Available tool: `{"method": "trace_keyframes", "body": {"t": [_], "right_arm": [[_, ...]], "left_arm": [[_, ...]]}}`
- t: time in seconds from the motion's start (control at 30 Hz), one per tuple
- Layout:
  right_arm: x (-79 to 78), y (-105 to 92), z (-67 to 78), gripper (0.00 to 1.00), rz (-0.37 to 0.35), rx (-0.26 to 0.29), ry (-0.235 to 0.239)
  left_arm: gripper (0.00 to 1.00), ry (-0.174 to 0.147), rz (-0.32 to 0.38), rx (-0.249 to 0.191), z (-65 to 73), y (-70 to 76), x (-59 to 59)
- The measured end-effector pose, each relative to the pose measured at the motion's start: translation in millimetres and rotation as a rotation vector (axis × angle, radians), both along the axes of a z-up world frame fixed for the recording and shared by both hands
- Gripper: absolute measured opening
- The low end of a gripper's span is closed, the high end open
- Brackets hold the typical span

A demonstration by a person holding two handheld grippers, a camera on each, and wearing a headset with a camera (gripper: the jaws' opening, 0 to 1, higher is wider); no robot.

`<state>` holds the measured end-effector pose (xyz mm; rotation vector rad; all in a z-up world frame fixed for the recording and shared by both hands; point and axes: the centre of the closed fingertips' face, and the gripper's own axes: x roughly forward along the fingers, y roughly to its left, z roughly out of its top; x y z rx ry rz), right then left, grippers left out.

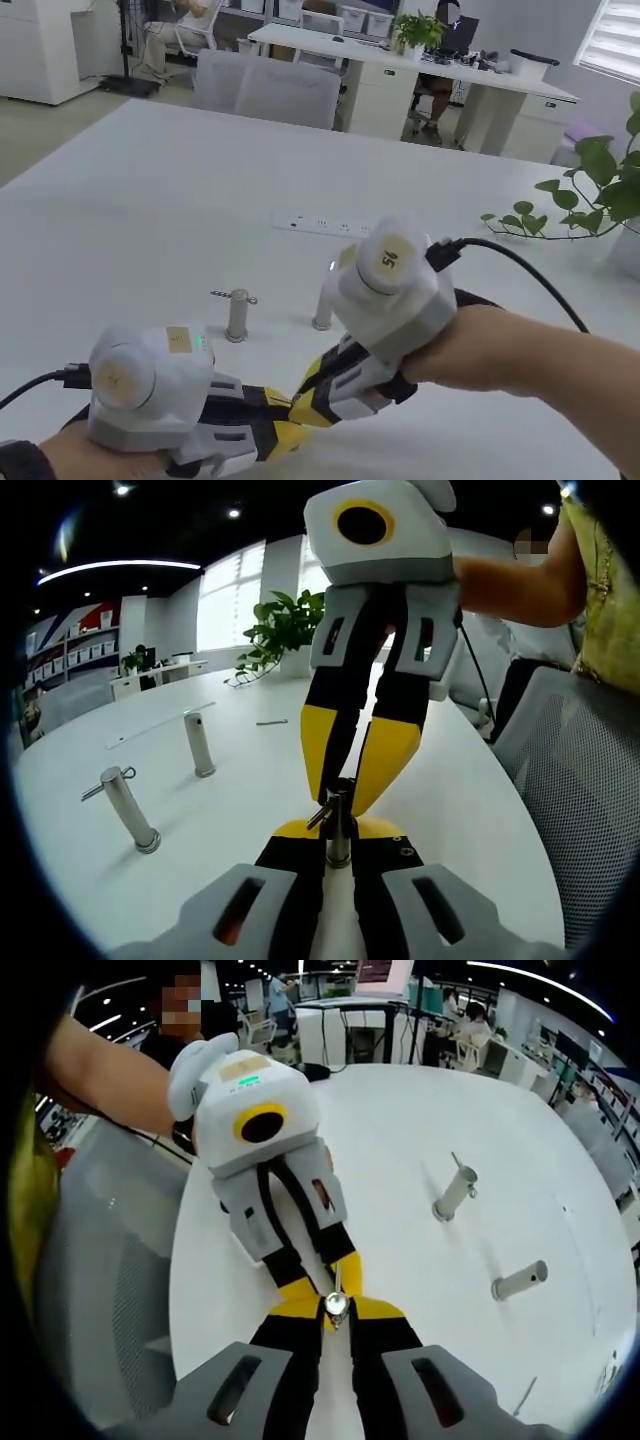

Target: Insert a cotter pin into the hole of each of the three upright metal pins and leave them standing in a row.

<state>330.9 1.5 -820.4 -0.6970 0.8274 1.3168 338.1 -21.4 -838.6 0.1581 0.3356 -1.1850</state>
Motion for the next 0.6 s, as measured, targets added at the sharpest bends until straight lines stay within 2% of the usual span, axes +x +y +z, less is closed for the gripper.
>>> {"method": "trace_keyframes", "body": {"t": [0.27,0.33,0.6], "right_arm": [[-0.5,0.4,0.4,0.10,0.002,0.003,-0.002],[-0.2,-0.3,0.4,0.10,0.001,0.002,0.002],[1.3,-2.3,0.1,0.10,0.005,-0.001,0.005]], "left_arm": [[0.08,-0.004,-0.003,0.009,-1.0,0.5,-0.9],[0.09,0.006,-0.002,0.017,-3.0,1.6,-2.0],[0.18,0.033,0.025,0.005,0.2,12.8,0.4]]}}
